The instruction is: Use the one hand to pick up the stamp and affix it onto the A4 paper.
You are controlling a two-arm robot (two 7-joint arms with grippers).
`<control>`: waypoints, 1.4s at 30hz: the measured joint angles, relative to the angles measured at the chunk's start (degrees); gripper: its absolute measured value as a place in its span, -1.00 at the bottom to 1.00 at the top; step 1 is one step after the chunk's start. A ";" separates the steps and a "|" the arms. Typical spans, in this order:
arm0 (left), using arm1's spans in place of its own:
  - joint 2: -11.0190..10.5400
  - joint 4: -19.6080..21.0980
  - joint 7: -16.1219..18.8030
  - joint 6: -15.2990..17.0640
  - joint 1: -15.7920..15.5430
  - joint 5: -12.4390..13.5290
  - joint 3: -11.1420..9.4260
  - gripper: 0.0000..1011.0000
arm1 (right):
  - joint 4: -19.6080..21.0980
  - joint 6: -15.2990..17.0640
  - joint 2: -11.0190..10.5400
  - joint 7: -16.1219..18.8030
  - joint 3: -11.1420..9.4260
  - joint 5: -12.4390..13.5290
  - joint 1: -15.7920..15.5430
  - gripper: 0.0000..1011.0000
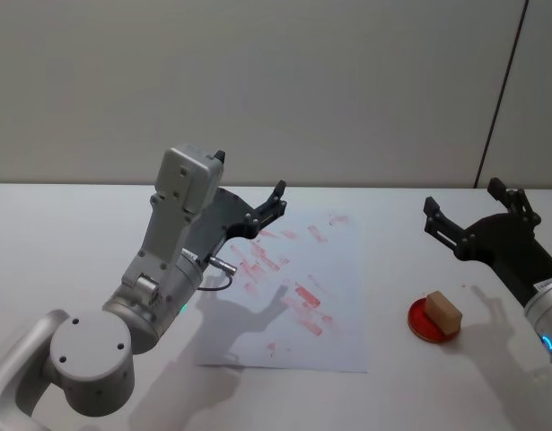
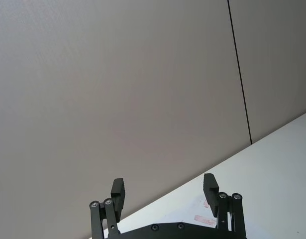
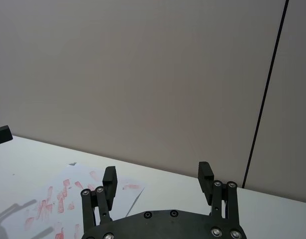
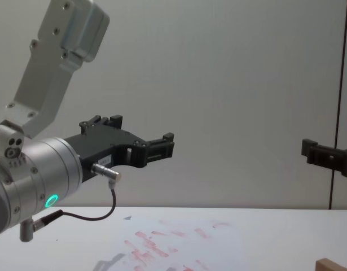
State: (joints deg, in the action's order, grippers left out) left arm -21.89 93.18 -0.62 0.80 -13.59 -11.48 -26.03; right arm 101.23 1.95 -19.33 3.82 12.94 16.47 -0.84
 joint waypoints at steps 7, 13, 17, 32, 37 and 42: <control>0.00 0.00 0.00 0.00 0.00 0.00 0.00 0.98 | 0.00 0.00 0.00 0.01 0.00 -0.01 0.00 0.98; 0.00 0.00 0.00 0.00 0.00 0.00 0.00 0.98 | 0.00 0.00 0.00 0.01 0.00 -0.01 0.00 0.98; 0.00 0.00 0.00 0.00 0.00 0.00 0.00 0.98 | 0.00 0.00 0.00 0.01 0.00 -0.01 0.00 0.98; 0.00 0.00 0.00 0.00 0.00 0.00 0.00 0.98 | 0.04 0.09 -0.18 0.14 -0.17 0.16 -0.05 0.98; 0.00 0.00 0.00 0.00 0.00 0.00 0.00 0.98 | 1.04 0.70 -1.38 0.59 -0.97 1.56 -0.99 0.98; 0.00 0.00 0.00 0.00 0.00 0.00 0.00 0.98 | 2.63 2.01 -3.20 0.76 -2.00 3.59 -2.89 0.98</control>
State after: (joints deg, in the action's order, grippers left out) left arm -21.89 93.18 -0.62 0.80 -13.59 -11.48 -26.02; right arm 103.86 3.96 -22.54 4.59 10.94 20.07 -3.73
